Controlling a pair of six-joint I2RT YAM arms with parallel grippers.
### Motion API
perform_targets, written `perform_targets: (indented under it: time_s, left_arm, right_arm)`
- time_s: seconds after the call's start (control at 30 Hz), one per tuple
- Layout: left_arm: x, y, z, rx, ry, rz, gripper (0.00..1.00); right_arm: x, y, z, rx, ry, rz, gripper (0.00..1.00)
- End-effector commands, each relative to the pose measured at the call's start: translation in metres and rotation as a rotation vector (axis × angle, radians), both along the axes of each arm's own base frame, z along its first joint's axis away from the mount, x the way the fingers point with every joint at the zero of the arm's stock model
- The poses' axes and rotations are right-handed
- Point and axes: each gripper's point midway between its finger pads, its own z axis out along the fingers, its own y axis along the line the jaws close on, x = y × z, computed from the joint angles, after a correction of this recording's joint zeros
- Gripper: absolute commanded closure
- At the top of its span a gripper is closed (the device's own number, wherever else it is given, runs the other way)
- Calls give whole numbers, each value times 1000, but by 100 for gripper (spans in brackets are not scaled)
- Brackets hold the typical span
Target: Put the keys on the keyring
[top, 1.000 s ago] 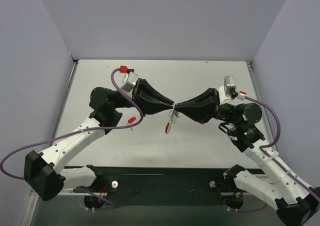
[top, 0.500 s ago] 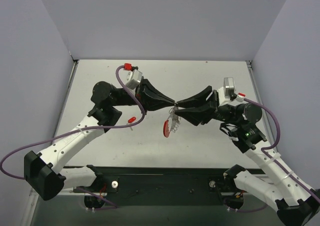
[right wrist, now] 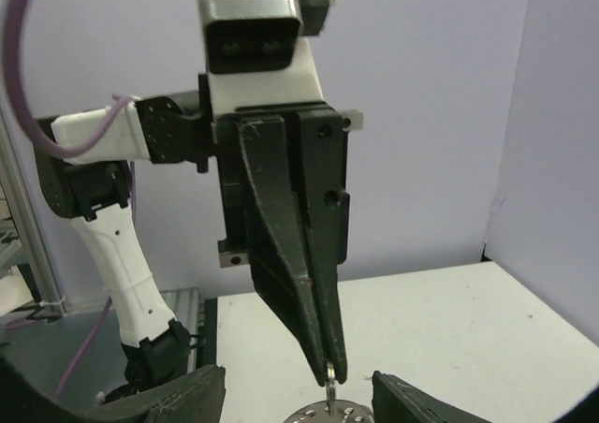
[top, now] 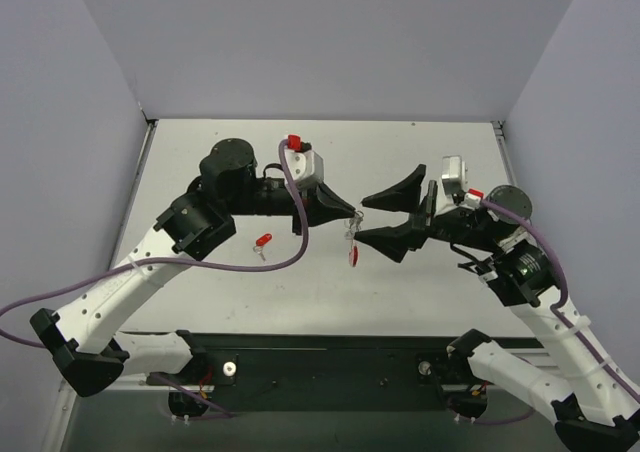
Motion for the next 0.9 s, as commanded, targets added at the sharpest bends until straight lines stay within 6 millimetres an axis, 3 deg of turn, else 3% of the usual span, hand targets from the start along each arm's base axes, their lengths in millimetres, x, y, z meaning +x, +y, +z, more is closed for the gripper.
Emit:
perform_targets:
  time_s: [0.0,0.13,0.3,0.87]
  left_arm:
    - [-3,2,-17,158,-66,40,100]
    - [-8,0,-19,185,-81,39,100]
    - [-9,1,-21,197,-89,40,100]
    - [-15,0,-16,170,-99,12,100]
  right_arm:
    - [11,-1,-4,-50,-28,-33,44]
    - [23,-1,-14,-110,-20,-68,54]
    - [22,-3,-25,-146,-6,-68,67]
    - [15,3,-40,-197,28,17,72]
